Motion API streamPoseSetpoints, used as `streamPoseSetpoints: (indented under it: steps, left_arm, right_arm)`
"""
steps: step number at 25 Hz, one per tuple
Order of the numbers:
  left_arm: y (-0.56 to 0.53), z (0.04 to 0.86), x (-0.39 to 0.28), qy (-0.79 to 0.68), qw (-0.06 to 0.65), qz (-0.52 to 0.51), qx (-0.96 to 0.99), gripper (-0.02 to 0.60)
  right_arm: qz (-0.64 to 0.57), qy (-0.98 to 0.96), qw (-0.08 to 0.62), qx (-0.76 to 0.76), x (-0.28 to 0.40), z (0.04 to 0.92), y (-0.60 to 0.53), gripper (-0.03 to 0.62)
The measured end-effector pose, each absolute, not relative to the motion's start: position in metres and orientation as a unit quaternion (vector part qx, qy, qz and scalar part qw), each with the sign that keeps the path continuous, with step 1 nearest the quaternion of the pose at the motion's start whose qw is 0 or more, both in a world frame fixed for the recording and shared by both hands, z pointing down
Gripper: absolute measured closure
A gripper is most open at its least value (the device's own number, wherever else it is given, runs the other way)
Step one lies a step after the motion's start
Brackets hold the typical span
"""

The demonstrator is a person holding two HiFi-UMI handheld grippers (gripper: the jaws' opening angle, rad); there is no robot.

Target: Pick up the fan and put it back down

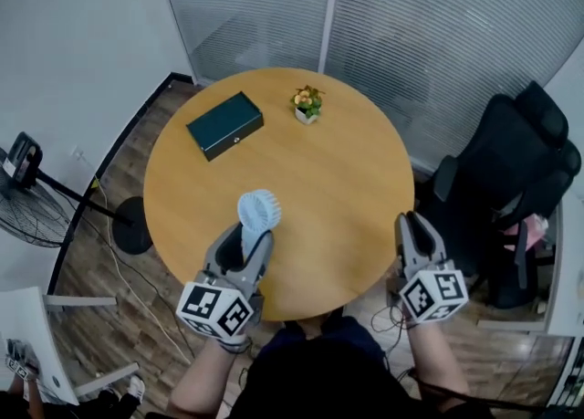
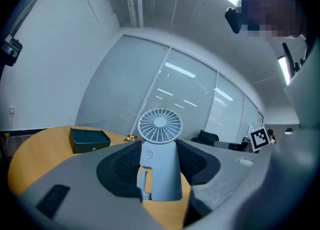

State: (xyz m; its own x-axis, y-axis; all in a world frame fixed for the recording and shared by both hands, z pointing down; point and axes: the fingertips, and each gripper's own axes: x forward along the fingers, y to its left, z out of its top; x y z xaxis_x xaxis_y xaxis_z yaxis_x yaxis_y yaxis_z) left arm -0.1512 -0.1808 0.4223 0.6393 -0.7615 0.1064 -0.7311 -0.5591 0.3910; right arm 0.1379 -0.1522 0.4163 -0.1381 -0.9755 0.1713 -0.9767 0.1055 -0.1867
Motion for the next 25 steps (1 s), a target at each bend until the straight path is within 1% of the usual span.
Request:
streamPoseSetpoints:
  steps: [8, 14, 25]
  left_arm:
    - [-0.195, 0.446, -0.101, -0.383, 0.203, -0.002, 0.901, 0.367]
    - [-0.214, 0.447, -0.045, -0.365, 0.178, 0.021, 0.914, 0.367]
    - [-0.236, 0.512, 0.051, -0.361, 0.172, 0.11, 0.91, 0.367]
  right_arm:
    - [0.151, -0.699, 0.002, 0.699, 0.184, 0.443, -0.133, 0.526]
    - [0.15, -0.696, -0.01, 0.702, 0.218, 0.44, -0.141, 0.528]
    - [0.169, -0.699, -0.015, 0.695, 0.286, 0.454, -0.156, 0.531]
